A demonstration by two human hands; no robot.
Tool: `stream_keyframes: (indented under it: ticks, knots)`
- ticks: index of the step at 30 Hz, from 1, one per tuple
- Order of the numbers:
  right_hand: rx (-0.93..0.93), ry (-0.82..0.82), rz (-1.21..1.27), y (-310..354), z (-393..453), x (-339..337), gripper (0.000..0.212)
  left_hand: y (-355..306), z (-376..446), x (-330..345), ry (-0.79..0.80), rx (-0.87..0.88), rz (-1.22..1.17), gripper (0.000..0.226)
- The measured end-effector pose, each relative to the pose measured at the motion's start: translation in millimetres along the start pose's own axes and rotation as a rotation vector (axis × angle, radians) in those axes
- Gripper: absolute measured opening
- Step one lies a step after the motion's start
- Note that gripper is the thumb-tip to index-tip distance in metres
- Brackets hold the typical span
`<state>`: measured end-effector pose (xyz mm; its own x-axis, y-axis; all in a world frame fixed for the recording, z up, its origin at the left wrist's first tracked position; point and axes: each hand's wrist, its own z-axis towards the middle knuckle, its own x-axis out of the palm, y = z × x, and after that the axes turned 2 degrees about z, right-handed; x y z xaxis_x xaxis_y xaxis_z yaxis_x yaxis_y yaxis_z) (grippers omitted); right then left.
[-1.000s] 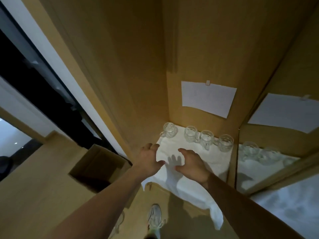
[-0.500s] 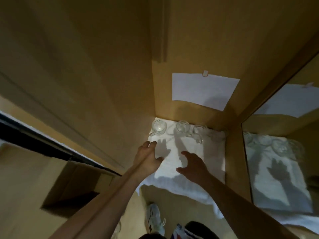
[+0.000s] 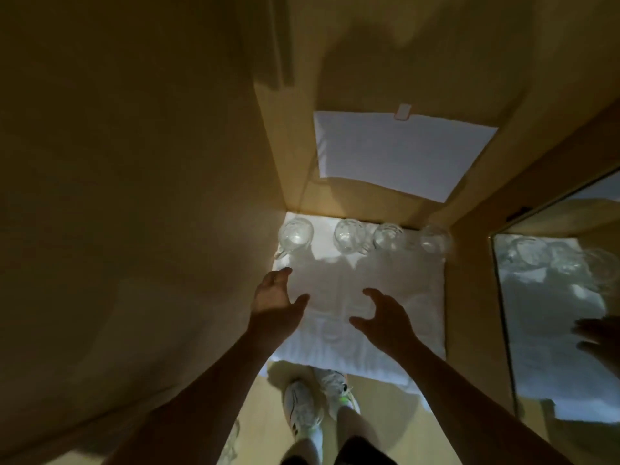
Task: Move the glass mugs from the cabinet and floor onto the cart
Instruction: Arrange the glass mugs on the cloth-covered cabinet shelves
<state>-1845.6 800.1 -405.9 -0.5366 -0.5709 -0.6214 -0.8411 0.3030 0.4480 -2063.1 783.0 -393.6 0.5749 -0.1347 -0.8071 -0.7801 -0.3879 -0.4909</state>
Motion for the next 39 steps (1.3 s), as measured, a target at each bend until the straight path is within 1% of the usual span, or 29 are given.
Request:
stream_keyframes:
  ticks: [2, 6, 11, 15, 19, 22, 24, 27, 28, 30, 31, 32, 34, 35, 37, 39]
  knots:
    - [0.022, 0.021, 0.037, -7.8, 32.2, 9.2, 0.074, 12.2, 21.6, 20.9, -0.040, -0.023, 0.009, 0.065]
    - [0.092, 0.017, 0.101, -21.2, 91.7, 24.9, 0.072, 32.1, 64.2, 54.7, 0.015, -0.123, 0.012, 0.072]
    - [0.148, -0.036, 0.199, -32.1, 155.2, 32.5, 0.073, 54.9, 108.9, 89.4, 0.017, -0.231, 0.000, 0.076]
    - [0.136, -0.094, 0.256, -39.9, 192.1, 34.4, 0.081, 62.0, 137.7, 111.9, 0.009, -0.330, -0.080, 0.084]
    - [0.120, -0.049, 0.298, -45.2, 214.4, 40.2, 0.094, 62.3, 154.0, 127.2, -0.024, -0.395, -0.118, 0.087]
    - [0.131, -0.052, 0.313, -46.0, 227.8, 43.6, 0.094, 67.9, 165.4, 133.6, -0.027, -0.457, -0.138, 0.088]
    - [0.149, -0.065, 0.326, -45.8, 233.1, 44.6, 0.089, 71.5, 173.3, 136.0, -0.001, -0.482, -0.106, 0.084]
    - [0.154, -0.122, 0.336, -46.5, 234.6, 48.9, 0.073, 74.4, 184.2, 138.9, 0.036, -0.511, -0.020, 0.068]
    - [0.158, -0.137, 0.353, -46.4, 234.0, 50.7, 0.066, 73.0, 186.5, 139.6, 0.013, -0.492, 0.010, 0.061]
    - [0.178, -0.141, 0.406, -48.8, 234.9, 56.9, 0.047, 77.8, 190.6, 145.3, -0.051, -0.438, -0.007, 0.035]
    - [0.199, -0.131, 0.441, -49.7, 235.9, 60.2, 0.037, 83.2, 192.8, 148.0, -0.047, -0.438, -0.089, 0.023]
    - [0.216, -0.120, 0.492, -50.5, 237.0, 63.5, 0.030, 81.4, 193.6, 146.3, 0.012, -0.508, -0.222, 0.018]
    - [0.281, -0.075, 0.631, -49.8, 239.4, 67.2, 0.022, 71.4, 188.1, 140.5, 0.183, -0.755, -0.481, 0.011]
    - [0.315, -0.037, 0.712, -47.0, 239.4, 67.2, 0.018, 69.9, 185.2, 140.4, 0.233, -0.809, -0.550, 0.011]
    - [0.364, 0.005, 0.865, -42.5, 235.9, 66.5, 0.015, 69.6, 176.3, 144.8, 0.265, -0.838, -0.687, 0.020]
    - [0.397, 0.020, 0.950, -41.0, 229.4, 64.9, 0.013, 64.9, 167.3, 144.8, 0.247, -0.846, -0.823, 0.021]
